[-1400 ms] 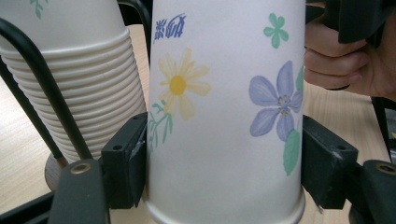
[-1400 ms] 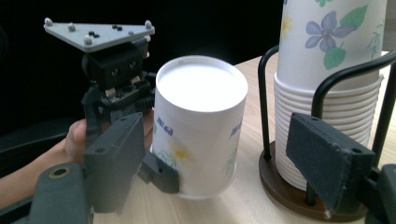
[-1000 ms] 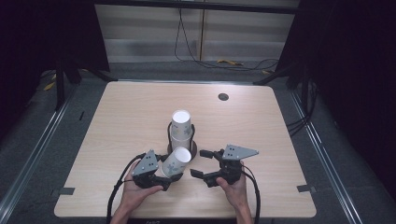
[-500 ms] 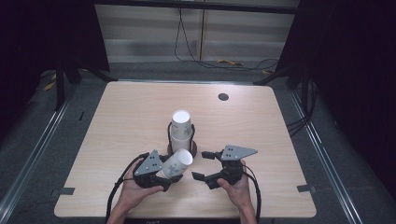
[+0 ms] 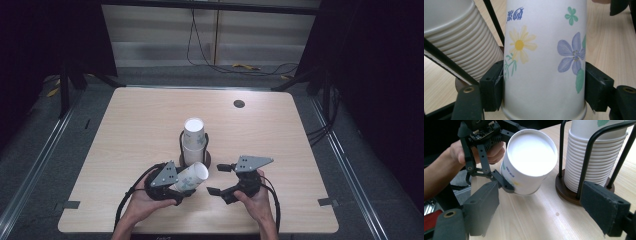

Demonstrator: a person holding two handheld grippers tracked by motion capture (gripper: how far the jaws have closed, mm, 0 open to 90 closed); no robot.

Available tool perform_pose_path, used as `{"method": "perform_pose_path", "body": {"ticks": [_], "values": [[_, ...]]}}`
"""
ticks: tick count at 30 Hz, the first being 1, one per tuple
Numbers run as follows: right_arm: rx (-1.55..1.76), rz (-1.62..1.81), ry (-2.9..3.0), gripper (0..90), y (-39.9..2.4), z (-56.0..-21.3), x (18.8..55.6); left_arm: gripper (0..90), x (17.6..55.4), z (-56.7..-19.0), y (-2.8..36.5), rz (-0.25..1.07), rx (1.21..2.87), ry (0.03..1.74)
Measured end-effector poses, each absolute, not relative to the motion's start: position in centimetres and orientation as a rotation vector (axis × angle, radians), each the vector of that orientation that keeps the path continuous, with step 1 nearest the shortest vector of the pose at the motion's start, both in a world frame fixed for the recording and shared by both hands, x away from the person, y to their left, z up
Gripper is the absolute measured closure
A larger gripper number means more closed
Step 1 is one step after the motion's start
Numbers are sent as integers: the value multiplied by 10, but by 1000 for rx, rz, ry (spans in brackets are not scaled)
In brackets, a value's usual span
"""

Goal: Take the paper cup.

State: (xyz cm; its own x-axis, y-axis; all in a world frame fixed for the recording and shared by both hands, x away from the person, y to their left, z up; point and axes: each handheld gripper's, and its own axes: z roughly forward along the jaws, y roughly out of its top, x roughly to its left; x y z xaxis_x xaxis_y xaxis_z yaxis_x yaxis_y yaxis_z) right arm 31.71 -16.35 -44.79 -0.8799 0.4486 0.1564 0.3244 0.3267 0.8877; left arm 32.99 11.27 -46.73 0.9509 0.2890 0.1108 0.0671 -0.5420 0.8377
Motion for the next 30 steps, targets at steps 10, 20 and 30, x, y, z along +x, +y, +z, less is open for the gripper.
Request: {"method": "perform_pose_path", "body": {"ticks": [10, 20, 30], "values": [[687, 1503, 2527, 148, -161, -442, 320, 292, 332, -462, 108, 290, 2195, 217], [656, 1389, 2605, 186, -154, -440, 323, 293, 335, -458, 101, 291, 2291, 162], [615, 1345, 2654, 247, -151, -437, 325, 294, 338, -450, 97, 286, 2346, 123]]}}
